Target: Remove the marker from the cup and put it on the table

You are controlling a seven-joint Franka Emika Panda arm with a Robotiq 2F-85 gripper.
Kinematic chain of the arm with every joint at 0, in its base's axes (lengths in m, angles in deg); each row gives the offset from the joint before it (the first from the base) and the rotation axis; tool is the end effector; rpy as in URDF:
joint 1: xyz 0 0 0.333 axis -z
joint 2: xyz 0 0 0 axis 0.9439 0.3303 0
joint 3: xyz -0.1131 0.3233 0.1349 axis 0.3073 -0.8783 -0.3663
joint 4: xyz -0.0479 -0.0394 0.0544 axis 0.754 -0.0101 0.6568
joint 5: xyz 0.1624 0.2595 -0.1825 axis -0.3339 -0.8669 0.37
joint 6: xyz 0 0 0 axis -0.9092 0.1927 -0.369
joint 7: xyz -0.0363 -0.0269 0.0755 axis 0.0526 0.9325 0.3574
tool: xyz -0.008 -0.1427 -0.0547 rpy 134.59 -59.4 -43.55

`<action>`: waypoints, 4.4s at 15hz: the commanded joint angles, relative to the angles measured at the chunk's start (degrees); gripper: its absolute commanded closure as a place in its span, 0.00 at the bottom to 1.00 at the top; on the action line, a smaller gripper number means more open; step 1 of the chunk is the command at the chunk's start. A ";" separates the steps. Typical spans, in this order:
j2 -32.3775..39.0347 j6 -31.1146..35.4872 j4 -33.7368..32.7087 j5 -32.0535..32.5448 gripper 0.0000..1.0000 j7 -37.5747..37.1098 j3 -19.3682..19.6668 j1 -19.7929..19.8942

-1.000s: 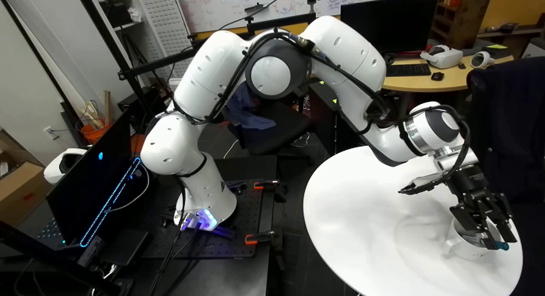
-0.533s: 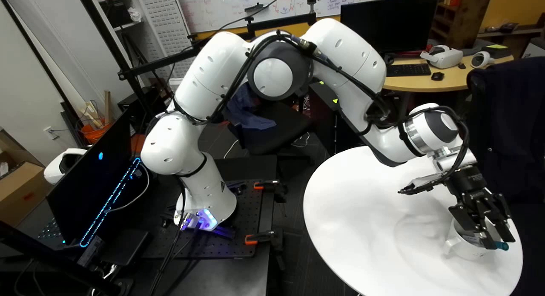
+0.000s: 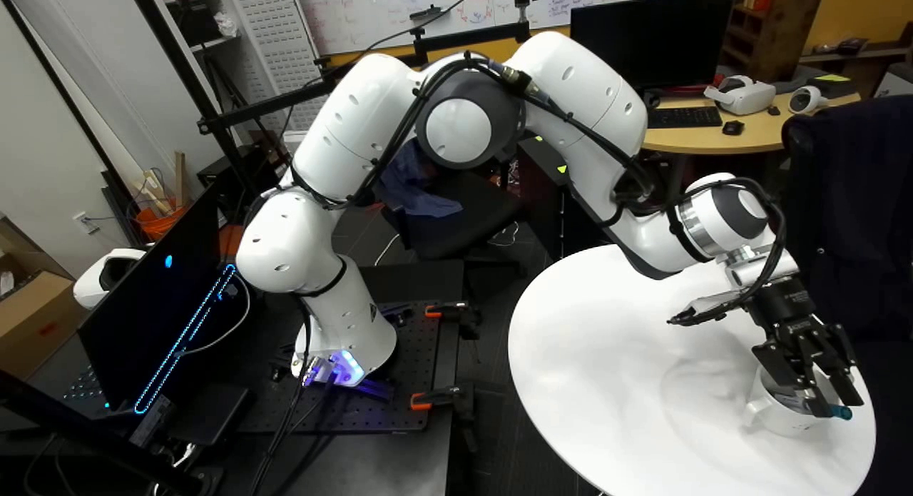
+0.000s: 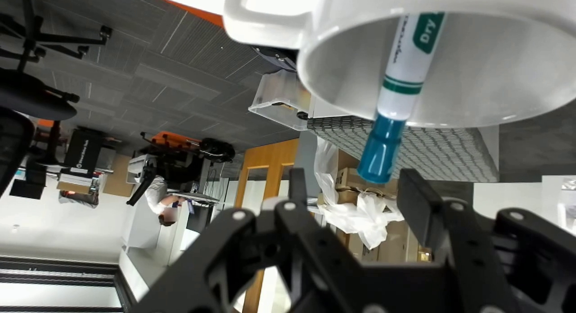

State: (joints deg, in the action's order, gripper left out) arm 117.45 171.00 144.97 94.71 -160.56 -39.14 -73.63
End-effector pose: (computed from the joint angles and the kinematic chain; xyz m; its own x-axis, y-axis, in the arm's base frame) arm 0.7293 -0.0931 0.2018 0.3252 -0.4337 0.8403 -0.9195 -0.3524 0.1740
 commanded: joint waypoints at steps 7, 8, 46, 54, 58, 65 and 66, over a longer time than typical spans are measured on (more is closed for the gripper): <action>1.35 -1.70 -1.49 0.23 0.73 -0.45 0.39 -0.76; 1.34 -1.72 -1.48 0.24 0.81 -0.49 0.40 -0.78; -29.13 5.41 25.68 7.99 0.95 -5.41 -6.81 -1.95; -27.86 20.22 28.24 -0.70 0.95 14.19 -9.11 0.47; -27.01 22.05 30.17 -12.80 0.95 31.92 -10.41 1.81; -24.66 14.31 28.86 -33.15 0.95 56.84 -9.06 -0.86; -24.40 13.51 28.45 -33.95 0.95 57.76 -8.12 -1.78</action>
State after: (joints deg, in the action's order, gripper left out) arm 92.60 187.99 174.90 64.54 -107.70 -49.59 -72.64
